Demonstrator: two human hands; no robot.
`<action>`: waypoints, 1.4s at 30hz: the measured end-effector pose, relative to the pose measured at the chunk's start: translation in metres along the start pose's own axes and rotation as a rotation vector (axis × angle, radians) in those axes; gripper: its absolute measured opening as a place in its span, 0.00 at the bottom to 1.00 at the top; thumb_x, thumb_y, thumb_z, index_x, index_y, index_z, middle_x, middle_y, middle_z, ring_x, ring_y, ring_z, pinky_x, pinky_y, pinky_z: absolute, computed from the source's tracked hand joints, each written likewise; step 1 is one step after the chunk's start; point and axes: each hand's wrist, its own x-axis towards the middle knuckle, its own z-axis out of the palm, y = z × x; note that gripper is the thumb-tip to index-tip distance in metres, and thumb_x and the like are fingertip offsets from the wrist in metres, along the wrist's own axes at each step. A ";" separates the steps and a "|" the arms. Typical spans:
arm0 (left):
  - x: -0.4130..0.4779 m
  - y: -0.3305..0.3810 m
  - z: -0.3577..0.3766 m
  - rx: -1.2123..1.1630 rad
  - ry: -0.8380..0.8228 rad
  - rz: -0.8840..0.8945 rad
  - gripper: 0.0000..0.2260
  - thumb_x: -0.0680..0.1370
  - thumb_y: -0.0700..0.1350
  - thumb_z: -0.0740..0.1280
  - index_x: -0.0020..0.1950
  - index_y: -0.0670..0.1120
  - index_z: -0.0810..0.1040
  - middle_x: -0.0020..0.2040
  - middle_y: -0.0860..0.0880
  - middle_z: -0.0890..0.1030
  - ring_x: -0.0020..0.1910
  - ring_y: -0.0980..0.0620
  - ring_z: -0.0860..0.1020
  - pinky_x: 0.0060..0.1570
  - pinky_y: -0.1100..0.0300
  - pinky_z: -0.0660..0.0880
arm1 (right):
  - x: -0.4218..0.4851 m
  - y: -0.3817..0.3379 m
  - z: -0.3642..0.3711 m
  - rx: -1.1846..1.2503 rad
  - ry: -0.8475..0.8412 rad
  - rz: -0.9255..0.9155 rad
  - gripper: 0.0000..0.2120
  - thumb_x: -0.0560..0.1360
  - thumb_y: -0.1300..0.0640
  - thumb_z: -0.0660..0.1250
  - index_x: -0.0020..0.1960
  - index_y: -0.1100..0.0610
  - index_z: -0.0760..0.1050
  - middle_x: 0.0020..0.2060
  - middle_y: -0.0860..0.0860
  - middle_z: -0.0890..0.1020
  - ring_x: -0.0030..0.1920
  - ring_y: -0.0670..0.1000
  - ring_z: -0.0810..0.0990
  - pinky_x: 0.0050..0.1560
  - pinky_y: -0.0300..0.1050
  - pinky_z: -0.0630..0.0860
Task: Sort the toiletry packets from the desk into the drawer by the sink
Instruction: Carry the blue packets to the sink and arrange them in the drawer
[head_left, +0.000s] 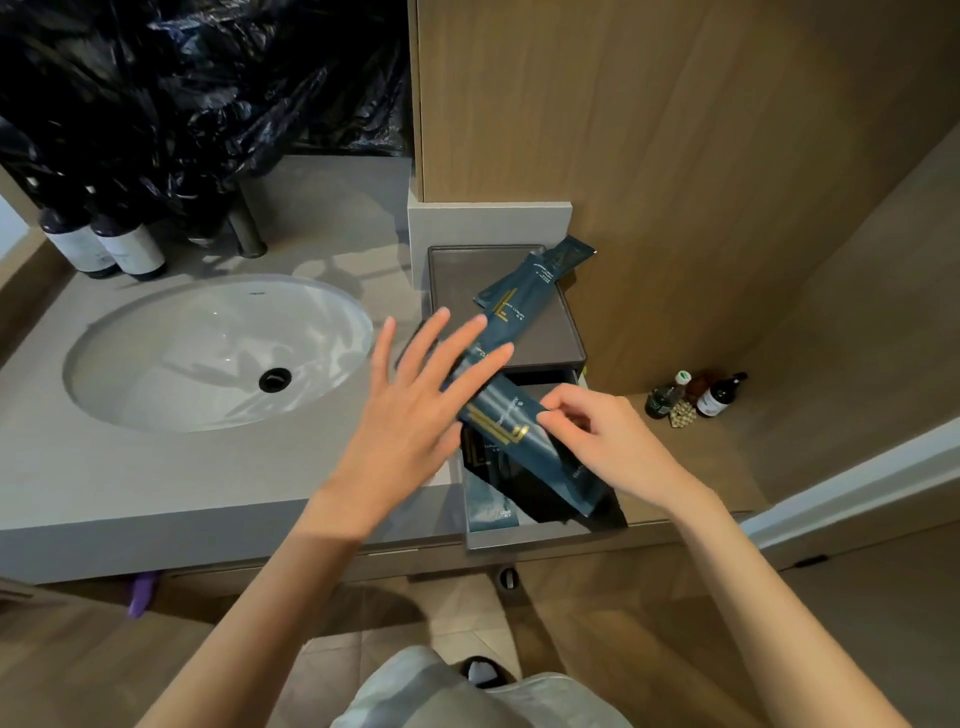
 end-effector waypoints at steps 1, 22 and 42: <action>0.001 0.004 0.000 -0.100 0.031 -0.079 0.37 0.69 0.43 0.71 0.76 0.53 0.59 0.76 0.48 0.61 0.76 0.45 0.55 0.73 0.38 0.49 | -0.006 0.006 -0.005 0.038 0.024 0.042 0.07 0.79 0.52 0.62 0.43 0.51 0.75 0.36 0.51 0.80 0.38 0.53 0.78 0.40 0.44 0.71; -0.021 0.029 0.074 -1.038 -0.431 -0.873 0.29 0.76 0.38 0.66 0.75 0.49 0.61 0.66 0.50 0.73 0.52 0.50 0.81 0.57 0.58 0.72 | 0.003 0.057 0.040 0.237 0.050 0.541 0.09 0.80 0.58 0.60 0.51 0.61 0.77 0.32 0.46 0.73 0.33 0.43 0.71 0.36 0.36 0.67; -0.039 0.021 0.078 -1.268 -0.376 -0.947 0.29 0.75 0.43 0.69 0.75 0.50 0.62 0.73 0.47 0.68 0.59 0.48 0.79 0.47 0.60 0.80 | 0.032 0.064 0.067 -0.139 -0.200 0.153 0.42 0.69 0.53 0.75 0.77 0.46 0.56 0.77 0.52 0.56 0.75 0.57 0.54 0.74 0.55 0.56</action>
